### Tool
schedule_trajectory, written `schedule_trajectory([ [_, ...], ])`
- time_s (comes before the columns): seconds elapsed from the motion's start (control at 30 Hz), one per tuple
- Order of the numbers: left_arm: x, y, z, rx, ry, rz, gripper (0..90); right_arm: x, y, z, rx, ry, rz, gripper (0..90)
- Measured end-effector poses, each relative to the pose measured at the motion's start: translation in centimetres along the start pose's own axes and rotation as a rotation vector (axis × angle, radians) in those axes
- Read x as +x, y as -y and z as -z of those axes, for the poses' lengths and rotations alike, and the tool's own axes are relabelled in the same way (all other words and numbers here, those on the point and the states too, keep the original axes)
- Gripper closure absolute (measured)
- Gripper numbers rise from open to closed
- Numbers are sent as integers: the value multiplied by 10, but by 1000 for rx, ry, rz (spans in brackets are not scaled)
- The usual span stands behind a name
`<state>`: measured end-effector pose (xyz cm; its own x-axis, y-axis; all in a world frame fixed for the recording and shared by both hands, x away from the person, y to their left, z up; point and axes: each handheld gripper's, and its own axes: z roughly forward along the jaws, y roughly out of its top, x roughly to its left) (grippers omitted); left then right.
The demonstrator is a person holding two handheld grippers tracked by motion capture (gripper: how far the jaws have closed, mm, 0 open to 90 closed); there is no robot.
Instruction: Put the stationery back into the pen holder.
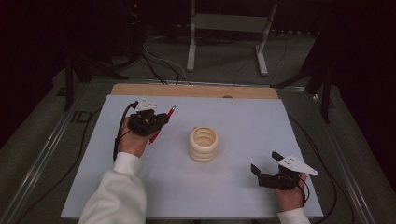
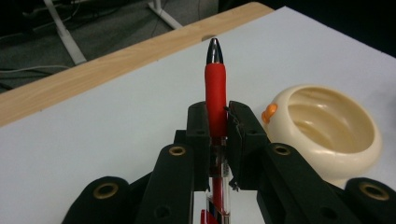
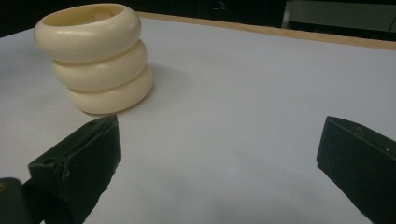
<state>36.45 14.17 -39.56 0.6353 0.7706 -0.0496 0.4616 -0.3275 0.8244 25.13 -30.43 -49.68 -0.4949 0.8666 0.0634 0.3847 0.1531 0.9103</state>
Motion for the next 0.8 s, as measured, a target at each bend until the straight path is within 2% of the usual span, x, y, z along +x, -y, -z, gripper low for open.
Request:
schedule_trajectory([
  [0.57,0,-14,-1,-84,-9,45,806,-3,2,0,2,-4,-25,2],
  [0.8,-7,-20,-3,-116,-15,36,806,-4,3,-1,5,-6,-23,2],
])
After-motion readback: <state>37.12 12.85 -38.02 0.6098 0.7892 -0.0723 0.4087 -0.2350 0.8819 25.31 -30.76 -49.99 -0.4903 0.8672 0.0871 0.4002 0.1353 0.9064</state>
